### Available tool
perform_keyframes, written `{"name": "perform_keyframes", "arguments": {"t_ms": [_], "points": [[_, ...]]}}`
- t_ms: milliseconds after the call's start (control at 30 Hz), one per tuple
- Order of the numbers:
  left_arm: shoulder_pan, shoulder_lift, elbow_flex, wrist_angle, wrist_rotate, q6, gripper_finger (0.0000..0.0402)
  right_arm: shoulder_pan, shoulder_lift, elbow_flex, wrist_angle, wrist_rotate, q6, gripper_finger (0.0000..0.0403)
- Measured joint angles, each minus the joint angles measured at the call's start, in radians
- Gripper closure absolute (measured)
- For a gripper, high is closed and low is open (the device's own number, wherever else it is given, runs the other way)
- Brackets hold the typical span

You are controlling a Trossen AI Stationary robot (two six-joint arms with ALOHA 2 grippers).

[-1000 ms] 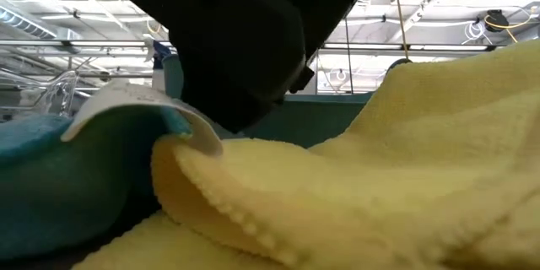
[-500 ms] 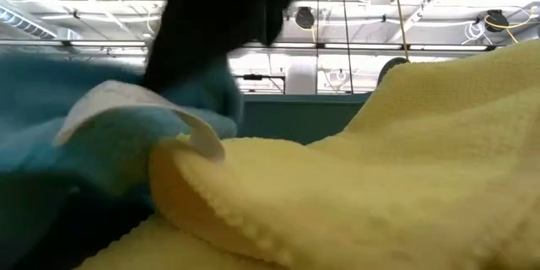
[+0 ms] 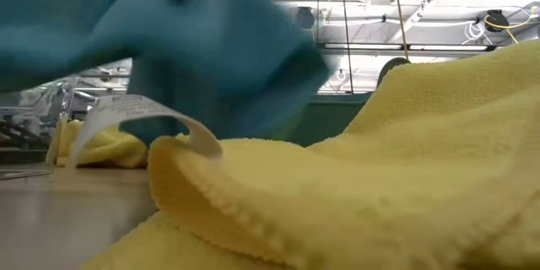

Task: Sort microfiber towel by color & place in baskets
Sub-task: Put the blue microfiber towel into the blue bin

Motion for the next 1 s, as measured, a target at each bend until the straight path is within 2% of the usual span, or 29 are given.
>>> {"name": "perform_keyframes", "arguments": {"t_ms": [267,400,633,833,933,1000], "points": [[0.0,0.0,0.0,0.186,-0.037,0.105,0.014,0.026,0.0,0.016,0.076,0.099,-0.103,0.0397],[0.0,0.001,0.0,0.186,-0.073,0.102,0.014,0.033,0.0,0.017,0.078,0.106,-0.095,0.0397],[0.015,0.069,0.0,0.224,-0.074,0.103,0.014,0.054,0.0,0.017,0.149,0.244,-0.181,0.0397],[0.063,0.112,0.0,0.257,-0.03,0.16,0.0141,0.05,0.0,0.017,0.194,0.259,-0.228,0.0397],[0.078,0.112,0.0,0.244,-0.028,0.162,0.0156,0.054,0.0,0.017,0.194,0.257,-0.229,0.0397],[0.08,0.112,0.0,0.235,-0.015,0.178,0.0183,0.058,0.0,0.017,0.196,0.257,-0.234,0.0397]]}}
